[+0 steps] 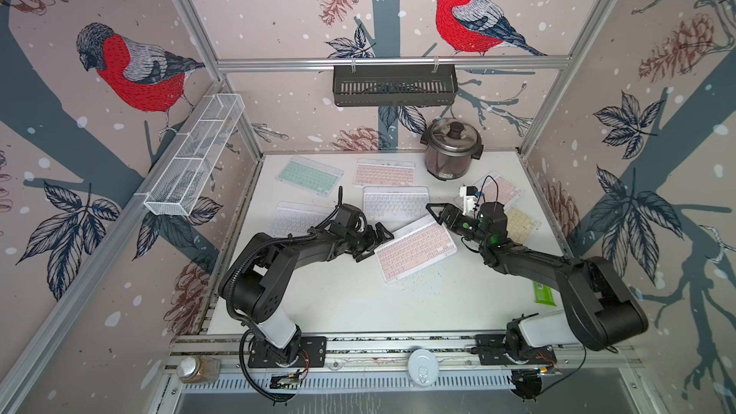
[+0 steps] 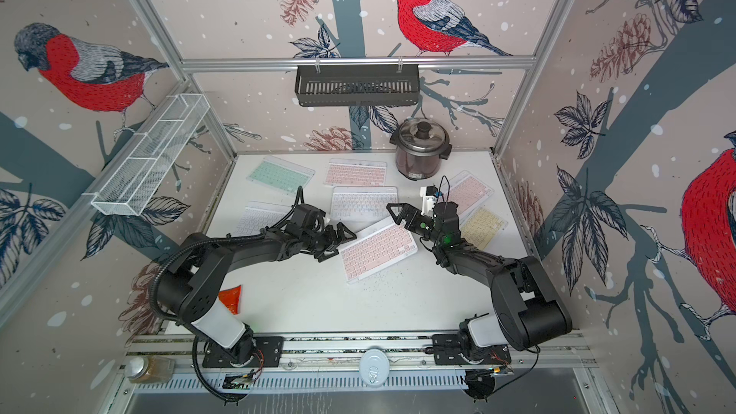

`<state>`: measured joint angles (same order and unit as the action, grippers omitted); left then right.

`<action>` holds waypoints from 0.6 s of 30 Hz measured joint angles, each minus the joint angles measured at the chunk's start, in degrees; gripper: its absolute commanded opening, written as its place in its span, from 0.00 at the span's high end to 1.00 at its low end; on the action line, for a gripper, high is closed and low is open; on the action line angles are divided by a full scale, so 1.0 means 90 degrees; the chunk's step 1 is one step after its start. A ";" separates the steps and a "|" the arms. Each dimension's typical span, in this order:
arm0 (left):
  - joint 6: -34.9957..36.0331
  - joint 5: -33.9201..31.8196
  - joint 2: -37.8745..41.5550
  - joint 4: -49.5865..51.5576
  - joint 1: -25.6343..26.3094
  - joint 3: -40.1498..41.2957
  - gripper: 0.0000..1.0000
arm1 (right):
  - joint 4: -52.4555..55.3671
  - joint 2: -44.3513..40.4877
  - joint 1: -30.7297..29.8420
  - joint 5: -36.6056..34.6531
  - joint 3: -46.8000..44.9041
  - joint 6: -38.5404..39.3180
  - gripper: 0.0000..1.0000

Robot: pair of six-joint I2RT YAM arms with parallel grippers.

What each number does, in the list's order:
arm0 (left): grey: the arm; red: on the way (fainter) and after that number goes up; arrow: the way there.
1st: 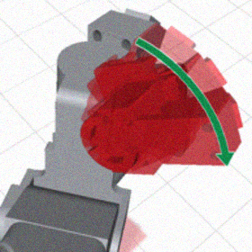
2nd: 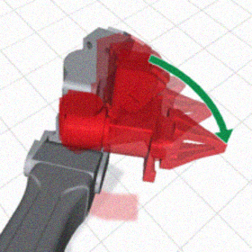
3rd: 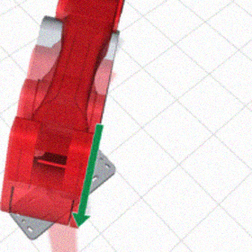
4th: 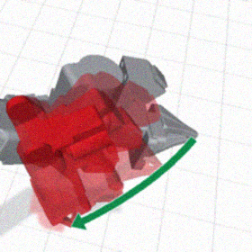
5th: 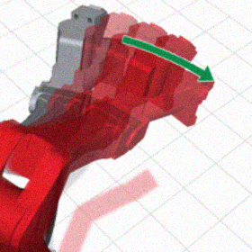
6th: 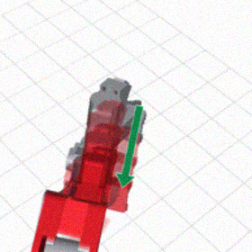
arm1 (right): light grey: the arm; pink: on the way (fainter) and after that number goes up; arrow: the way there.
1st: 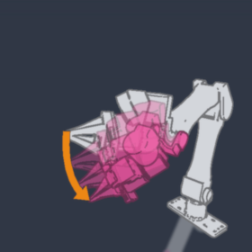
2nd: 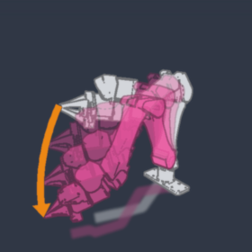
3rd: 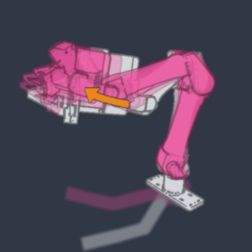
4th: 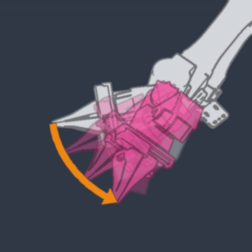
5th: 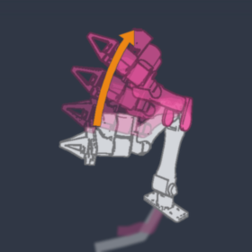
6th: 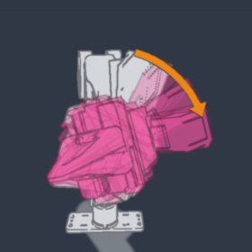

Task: Stack the numeric keypads
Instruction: Pick up the numeric keypad from the center of the board.

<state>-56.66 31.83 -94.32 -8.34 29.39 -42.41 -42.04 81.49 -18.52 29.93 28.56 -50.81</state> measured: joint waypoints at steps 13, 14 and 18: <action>-0.0104 0.0070 -0.0034 -0.0022 -0.0039 -0.0007 0.02 | -0.0260 -0.0124 -0.0250 -0.0313 0.0019 -0.0228 0.00; -0.0126 0.0073 -0.0034 -0.0027 -0.0041 -0.0007 0.02 | -0.0306 -0.0126 -0.0282 -0.0364 0.0019 -0.0289 0.00; -0.0199 0.0068 -0.0034 -0.0041 -0.0046 -0.0007 0.01 | -0.0498 -0.0126 -0.0359 -0.0515 0.0017 -0.0549 0.00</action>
<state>-58.46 32.45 -94.63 -8.71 28.97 -42.48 -46.52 80.36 -21.76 25.30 28.71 -55.75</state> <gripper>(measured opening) 0.985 0.996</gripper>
